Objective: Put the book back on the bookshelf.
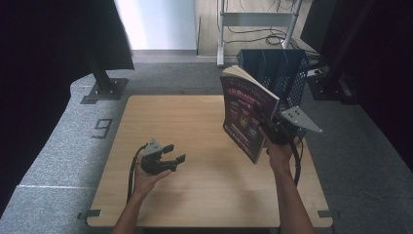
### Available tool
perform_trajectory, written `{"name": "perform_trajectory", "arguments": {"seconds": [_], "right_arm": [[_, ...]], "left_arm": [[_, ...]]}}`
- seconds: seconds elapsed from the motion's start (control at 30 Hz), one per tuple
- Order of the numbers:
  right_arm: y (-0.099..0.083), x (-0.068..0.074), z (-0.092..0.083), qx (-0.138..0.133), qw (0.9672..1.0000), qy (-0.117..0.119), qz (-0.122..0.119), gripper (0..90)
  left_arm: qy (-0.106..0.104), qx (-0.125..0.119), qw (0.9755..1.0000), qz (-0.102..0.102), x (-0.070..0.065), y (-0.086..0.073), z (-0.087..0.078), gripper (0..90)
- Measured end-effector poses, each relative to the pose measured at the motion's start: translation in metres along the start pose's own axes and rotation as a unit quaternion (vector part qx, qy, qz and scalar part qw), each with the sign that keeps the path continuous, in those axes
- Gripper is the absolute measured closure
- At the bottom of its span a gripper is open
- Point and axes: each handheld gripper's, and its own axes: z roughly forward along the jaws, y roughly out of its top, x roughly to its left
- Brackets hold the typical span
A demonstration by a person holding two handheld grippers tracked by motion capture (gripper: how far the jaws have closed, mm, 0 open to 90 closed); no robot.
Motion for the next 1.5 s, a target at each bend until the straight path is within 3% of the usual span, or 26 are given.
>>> {"name": "perform_trajectory", "arguments": {"seconds": [0.53,1.5], "right_arm": [[0.008,-0.012,0.005,-0.005,0.9997,-0.025,-0.006,81.9],[0.011,-0.039,0.019,-0.002,0.9975,-0.07,0.001,81.9]], "left_arm": [[-0.006,0.003,1.0,0.0,-0.001,0.0,0.0,31.1],[0.003,0.009,1.0,0.001,-0.001,-0.002,0.004,30.9]]}}
